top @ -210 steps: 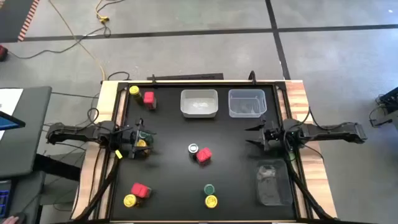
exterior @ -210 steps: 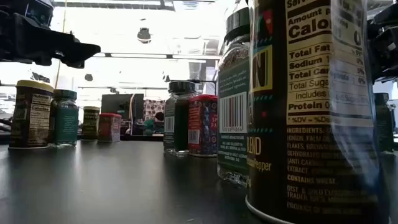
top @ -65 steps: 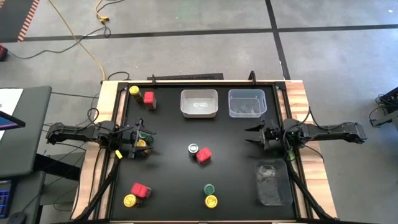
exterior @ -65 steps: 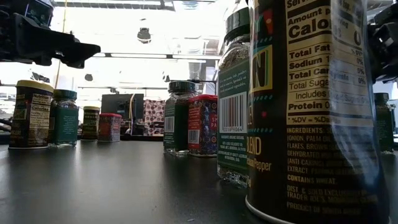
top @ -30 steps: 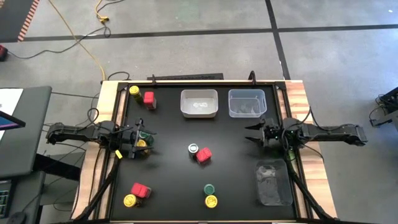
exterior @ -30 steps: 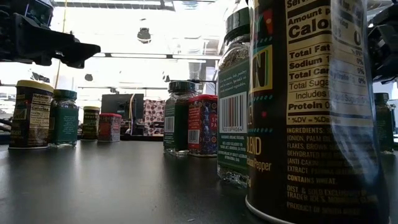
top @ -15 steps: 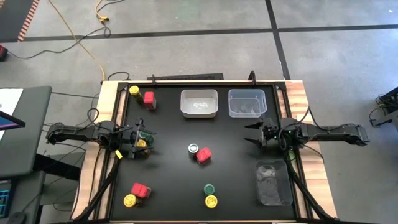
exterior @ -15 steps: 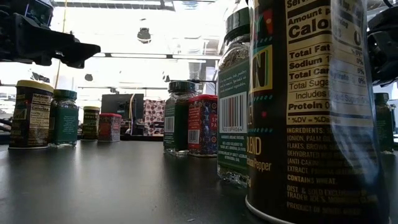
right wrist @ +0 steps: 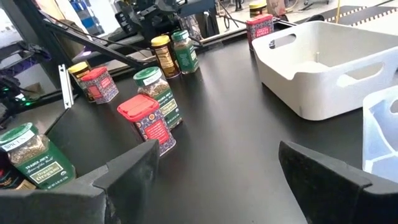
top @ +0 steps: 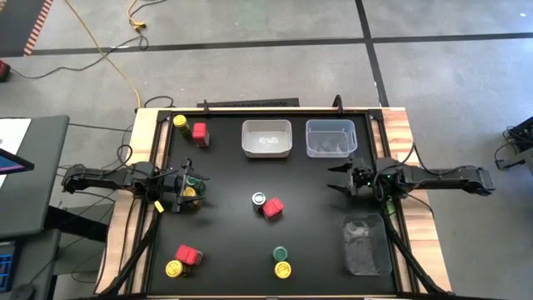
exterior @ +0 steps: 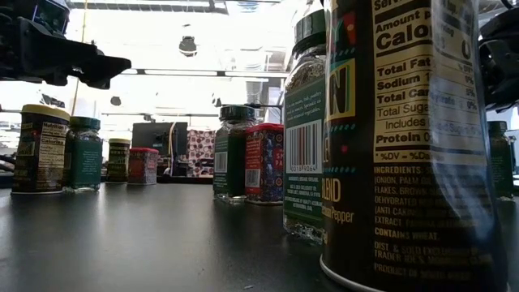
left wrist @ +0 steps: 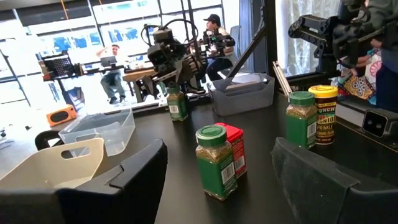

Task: Sort spices by type
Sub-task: Put the middle red seasoning can into the transparent bin

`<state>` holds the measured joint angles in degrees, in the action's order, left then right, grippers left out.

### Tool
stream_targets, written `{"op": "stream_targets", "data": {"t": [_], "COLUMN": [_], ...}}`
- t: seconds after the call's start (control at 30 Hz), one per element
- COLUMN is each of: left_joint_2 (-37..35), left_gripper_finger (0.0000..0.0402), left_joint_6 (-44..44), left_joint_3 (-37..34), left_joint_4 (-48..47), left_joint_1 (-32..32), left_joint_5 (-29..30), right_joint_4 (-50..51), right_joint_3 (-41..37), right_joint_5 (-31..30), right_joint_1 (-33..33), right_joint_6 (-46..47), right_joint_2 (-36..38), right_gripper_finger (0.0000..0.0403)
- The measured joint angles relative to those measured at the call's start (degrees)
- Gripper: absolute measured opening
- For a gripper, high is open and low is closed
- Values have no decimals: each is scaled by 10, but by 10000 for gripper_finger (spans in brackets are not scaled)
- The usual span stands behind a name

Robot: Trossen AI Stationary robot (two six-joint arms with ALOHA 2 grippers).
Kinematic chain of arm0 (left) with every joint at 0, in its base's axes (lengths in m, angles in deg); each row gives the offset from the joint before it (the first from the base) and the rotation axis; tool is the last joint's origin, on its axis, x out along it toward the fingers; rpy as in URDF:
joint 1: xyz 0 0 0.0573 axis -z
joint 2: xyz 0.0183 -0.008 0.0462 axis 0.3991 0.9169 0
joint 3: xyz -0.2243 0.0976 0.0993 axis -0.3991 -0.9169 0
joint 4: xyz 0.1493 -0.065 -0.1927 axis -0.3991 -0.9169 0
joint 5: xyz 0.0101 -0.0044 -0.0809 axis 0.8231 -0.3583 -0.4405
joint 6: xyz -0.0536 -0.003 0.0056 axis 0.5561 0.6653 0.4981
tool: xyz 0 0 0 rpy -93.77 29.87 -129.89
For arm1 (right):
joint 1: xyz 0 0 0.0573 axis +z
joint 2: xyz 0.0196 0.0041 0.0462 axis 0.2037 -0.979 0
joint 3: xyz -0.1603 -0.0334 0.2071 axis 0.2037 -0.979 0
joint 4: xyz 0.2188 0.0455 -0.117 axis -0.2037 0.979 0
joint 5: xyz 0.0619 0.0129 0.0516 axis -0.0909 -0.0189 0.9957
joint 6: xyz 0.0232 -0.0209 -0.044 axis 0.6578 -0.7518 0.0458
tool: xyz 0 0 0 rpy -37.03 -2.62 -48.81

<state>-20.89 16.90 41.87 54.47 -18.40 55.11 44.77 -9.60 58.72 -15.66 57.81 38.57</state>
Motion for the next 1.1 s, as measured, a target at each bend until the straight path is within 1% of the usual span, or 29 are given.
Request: {"op": "stream_targets", "data": {"t": [0.33, 0.5, 0.67, 0.8, 0.93, 1.1], "left_joint_2": [0, 0, 0, 0, 0, 0], "left_gripper_finger": [279, 279, 279, 279, 279, 279], "left_joint_6": [0, 0, 0, 0, 0, 0], "left_joint_3": [0, 0, 0, 0, 0, 0], "left_joint_4": [0, 0, 0, 0, 0, 0], "left_joint_1": [0, 0, 0, 0, 0, 0], "left_joint_5": [0, 0, 0, 0, 0, 0], "right_joint_4": [-9, -58, -66, -52, -51, -30], "right_joint_3": [0, 2, 41, 93, 154, 239], "right_joint_5": [0, 0, 0, 0, 1, 1], "right_joint_1": [0, 2, 0, 0, 0, 11], "right_joint_6": [-1, -30, -60, -75, -80, -151], "right_joint_2": [0, 0, -14, -61, -136, -244], "right_gripper_finger": [358, 358, 358, 358, 358, 358]}}
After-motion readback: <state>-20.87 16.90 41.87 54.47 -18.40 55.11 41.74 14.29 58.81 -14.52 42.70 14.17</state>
